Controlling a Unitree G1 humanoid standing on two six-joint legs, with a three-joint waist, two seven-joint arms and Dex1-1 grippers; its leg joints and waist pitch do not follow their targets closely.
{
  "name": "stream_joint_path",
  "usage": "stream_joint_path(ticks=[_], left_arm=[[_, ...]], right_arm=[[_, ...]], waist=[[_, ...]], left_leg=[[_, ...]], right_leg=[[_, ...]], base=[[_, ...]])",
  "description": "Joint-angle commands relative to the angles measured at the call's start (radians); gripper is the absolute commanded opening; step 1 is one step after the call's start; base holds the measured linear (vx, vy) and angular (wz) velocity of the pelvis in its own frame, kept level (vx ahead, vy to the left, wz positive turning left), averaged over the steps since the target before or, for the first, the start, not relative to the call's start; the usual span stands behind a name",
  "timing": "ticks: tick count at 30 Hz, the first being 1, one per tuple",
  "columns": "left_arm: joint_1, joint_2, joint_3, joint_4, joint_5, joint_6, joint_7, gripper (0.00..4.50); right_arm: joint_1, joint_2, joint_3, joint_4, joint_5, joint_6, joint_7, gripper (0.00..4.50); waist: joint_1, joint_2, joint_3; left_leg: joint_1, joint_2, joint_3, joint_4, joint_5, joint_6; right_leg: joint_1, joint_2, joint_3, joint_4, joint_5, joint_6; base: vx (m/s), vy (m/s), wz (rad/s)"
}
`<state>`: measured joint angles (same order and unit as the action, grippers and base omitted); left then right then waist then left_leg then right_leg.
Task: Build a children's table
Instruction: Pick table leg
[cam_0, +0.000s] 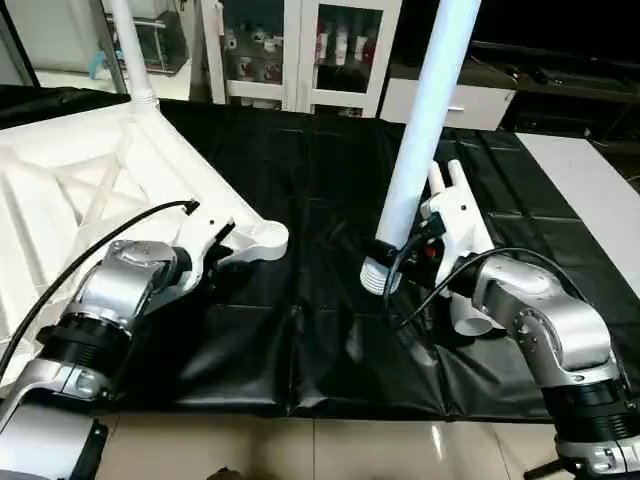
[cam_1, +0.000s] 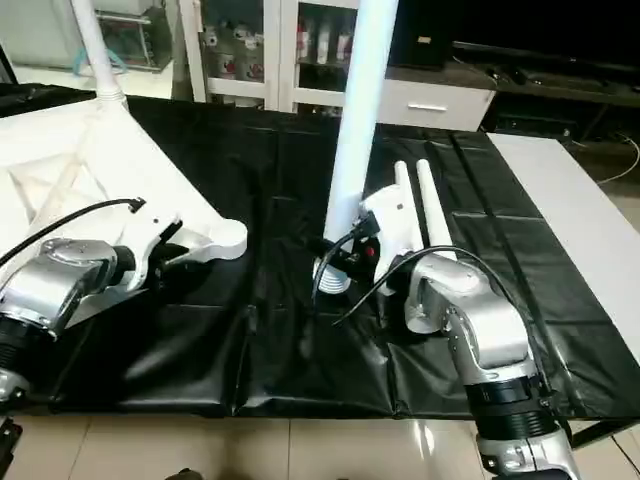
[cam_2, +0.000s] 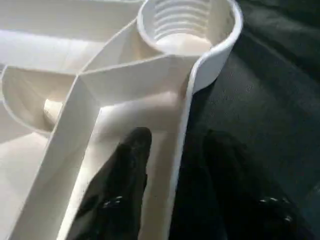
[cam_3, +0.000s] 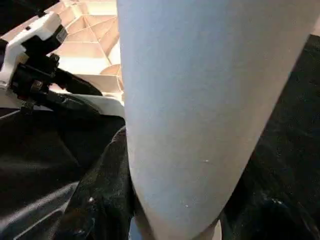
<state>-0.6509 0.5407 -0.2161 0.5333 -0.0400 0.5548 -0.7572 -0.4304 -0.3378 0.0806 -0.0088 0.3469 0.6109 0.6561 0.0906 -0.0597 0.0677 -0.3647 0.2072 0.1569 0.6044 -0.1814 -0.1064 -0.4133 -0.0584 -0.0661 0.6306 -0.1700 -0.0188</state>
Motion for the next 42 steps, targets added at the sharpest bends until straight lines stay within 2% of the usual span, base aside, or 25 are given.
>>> stream_joint_path(ticks=[1,5,6,7,12,13,18,21,23,25,27,31,34,35,36,38,40,42], left_arm=[[-0.018,0.005,-0.013,0.006,0.015,0.013,-0.005,1.69],[-0.011,0.011,-0.017,0.001,0.023,0.018,-0.007,1.40],[-0.006,0.014,-0.022,-0.004,0.027,0.019,-0.011,1.40],[0.002,0.019,-0.026,-0.015,0.029,0.023,-0.018,1.18],[0.029,0.039,-0.027,-0.056,0.031,0.028,-0.046,0.75],[0.039,0.046,-0.034,-0.066,0.035,0.011,-0.062,0.75],[0.065,0.045,-0.057,-0.078,0.046,-0.053,-0.087,0.30],[0.091,0.030,-0.048,-0.121,0.015,-0.123,-0.117,0.23],[0.107,0.023,-0.033,-0.165,-0.027,-0.125,-0.159,0.09],[0.110,0.023,-0.031,-0.173,-0.033,-0.128,-0.167,0.02],[0.153,0.022,-0.039,-0.275,-0.099,-0.142,-0.278,0.02],[0.190,0.023,-0.074,-0.333,-0.116,-0.114,-0.329,0.00],[0.197,0.017,-0.088,-0.314,-0.083,-0.125,-0.306,0.00],[0.201,0.015,-0.093,-0.308,-0.071,-0.128,-0.302,0.00],[0.212,0.010,-0.097,-0.319,-0.069,-0.112,-0.300,0.00],[0.222,0.006,-0.092,-0.338,-0.068,-0.097,-0.296,0.00],[0.224,0.002,-0.088,-0.340,-0.066,-0.094,-0.291,0.00],[0.222,-0.004,-0.083,-0.336,-0.060,-0.091,-0.278,0.00]], right_arm=[[-0.017,-0.015,-0.007,-0.029,0.004,0.006,0.007,1.87],[-0.019,-0.017,-0.005,-0.026,0.003,0.005,0.011,1.87],[-0.021,-0.017,-0.004,-0.024,0.003,0.004,0.012,1.87],[-0.025,-0.017,-0.003,-0.020,0.002,0.002,0.014,1.87],[-0.032,-0.017,-0.001,-0.010,0.000,-0.002,0.020,1.87],[-0.035,-0.017,0.000,-0.005,-0.001,-0.004,0.022,1.87],[-0.040,-0.017,0.004,0.003,-0.002,-0.009,0.029,1.87],[-0.042,-0.012,-0.005,-0.001,0.017,-0.001,0.038,1.87],[-0.040,-0.014,-0.011,-0.008,0.035,0.012,0.051,1.87],[-0.040,-0.015,-0.012,-0.009,0.038,0.015,0.055,1.87],[-0.035,-0.028,-0.007,-0.022,0.047,0.026,0.084,1.87],[-0.037,-0.032,0.001,-0.041,0.059,0.038,0.107,1.87],[-0.037,-0.032,0.007,-0.046,0.061,0.039,0.109,1.87],[-0.038,-0.031,0.011,-0.045,0.059,0.036,0.110,1.87],[-0.042,-0.026,0.023,-0.037,0.046,0.025,0.105,1.87],[-0.045,-0.022,0.031,-0.032,0.040,0.018,0.102,1.87],[-0.045,-0.019,0.036,-0.031,0.041,0.018,0.102,1.87],[-0.046,-0.012,0.047,-0.026,0.036,0.014,0.104,1.87]], waist=[[0.002,0.023,-0.076],[0.003,0.022,-0.076],[0.001,0.016,-0.075],[0.003,0.019,-0.076],[0.002,0.017,-0.075],[0.002,0.014,-0.075],[0.003,0.017,-0.075],[0.003,0.018,-0.076],[0.003,0.017,-0.077],[0.005,0.018,-0.075],[0.007,0.016,-0.075],[0.017,0.017,-0.073],[0.025,0.014,-0.068],[0.024,0.013,-0.066],[0.019,0.006,-0.063],[0.013,0.009,-0.060],[0.010,0.005,-0.061],[0.009,0.005,-0.063]], left_leg=[[0.012,0.019,0.000,-0.076,-0.202,-0.030],[0.012,0.019,0.000,-0.076,-0.198,-0.030],[0.011,0.019,0.001,-0.076,-0.197,-0.029],[0.012,0.019,0.000,-0.076,-0.195,-0.029],[0.012,0.020,0.001,-0.077,-0.195,-0.029],[0.011,0.020,0.001,-0.077,-0.193,-0.028],[0.011,0.021,0.000,-0.077,-0.186,-0.025],[0.012,0.022,0.001,-0.077,-0.180,-0.025],[0.011,0.022,0.003,-0.076,-0.170,-0.021],[0.013,0.021,0.005,-0.076,-0.182,-0.021],[0.012,0.022,0.004,-0.078,-0.188,-0.022],[0.020,0.024,0.011,-0.077,-0.189,-0.015],[0.018,0.023,0.011,-0.081,-0.229,-0.020],[0.018,0.023,0.010,-0.082,-0.240,-0.024],[0.018,0.022,0.009,-0.085,-0.264,-0.028],[0.022,0.020,0.004,-0.085,-0.300,-0.032],[0.026,0.019,0.004,-0.082,-0.298,-0.024],[0.023,0.019,0.004,-0.083,-0.277,-0.020]], right_leg=[[0.059,-0.074,0.049,-0.074,-0.206,-0.174],[0.059,-0.075,0.049,-0.075,-0.209,-0.174],[0.058,-0.074,0.049,-0.076,-0.208,-0.172],[0.058,-0.075,0.049,-0.074,-0.208,-0.173],[0.056,-0.076,0.050,-0.075,-0.219,-0.171],[0.057,-0.076,0.050,-0.075,-0.218,-0.171],[0.057,-0.077,0.050,-0.074,-0.213,-0.167],[0.056,-0.077,0.050,-0.072,-0.194,-0.175],[0.057,-0.077,0.051,-0.069,-0.170,-0.183],[0.054,-0.074,0.051,-0.070,-0.179,-0.186],[0.058,-0.078,0.052,-0.071,-0.202,-0.181],[0.047,-0.074,0.053,-0.073,-0.210,-0.181],[0.047,-0.077,0.053,-0.083,-0.313,-0.143],[0.048,-0.078,0.052,-0.085,-0.340,-0.135],[0.047,-0.078,0.051,-0.092,-0.398,-0.115],[0.045,-0.083,0.050,-0.102,-0.489,-0.089],[0.039,-0.083,0.050,-0.110,-0.540,-0.065],[0.039,-0.080,0.050,-0.107,-0.513,-0.067]], base=[[0.000,0.000,0.00],[0.000,0.000,0.00],[0.000,0.000,0.00],[0.000,0.000,0.00],[0.000,0.000,0.00],[0.000,0.000,0.00],[0.000,0.000,0.00],[0.000,0.000,0.00],[0.000,0.000,0.00],[0.000,0.000,0.00],[0.000,0.000,0.00],[0.000,0.000,0.00],[0.000,0.000,0.00],[0.000,0.000,0.00],[0.000,0.000,0.00],[0.000,0.000,0.00],[0.000,0.000,0.00],[0.000,0.000,0.00]])
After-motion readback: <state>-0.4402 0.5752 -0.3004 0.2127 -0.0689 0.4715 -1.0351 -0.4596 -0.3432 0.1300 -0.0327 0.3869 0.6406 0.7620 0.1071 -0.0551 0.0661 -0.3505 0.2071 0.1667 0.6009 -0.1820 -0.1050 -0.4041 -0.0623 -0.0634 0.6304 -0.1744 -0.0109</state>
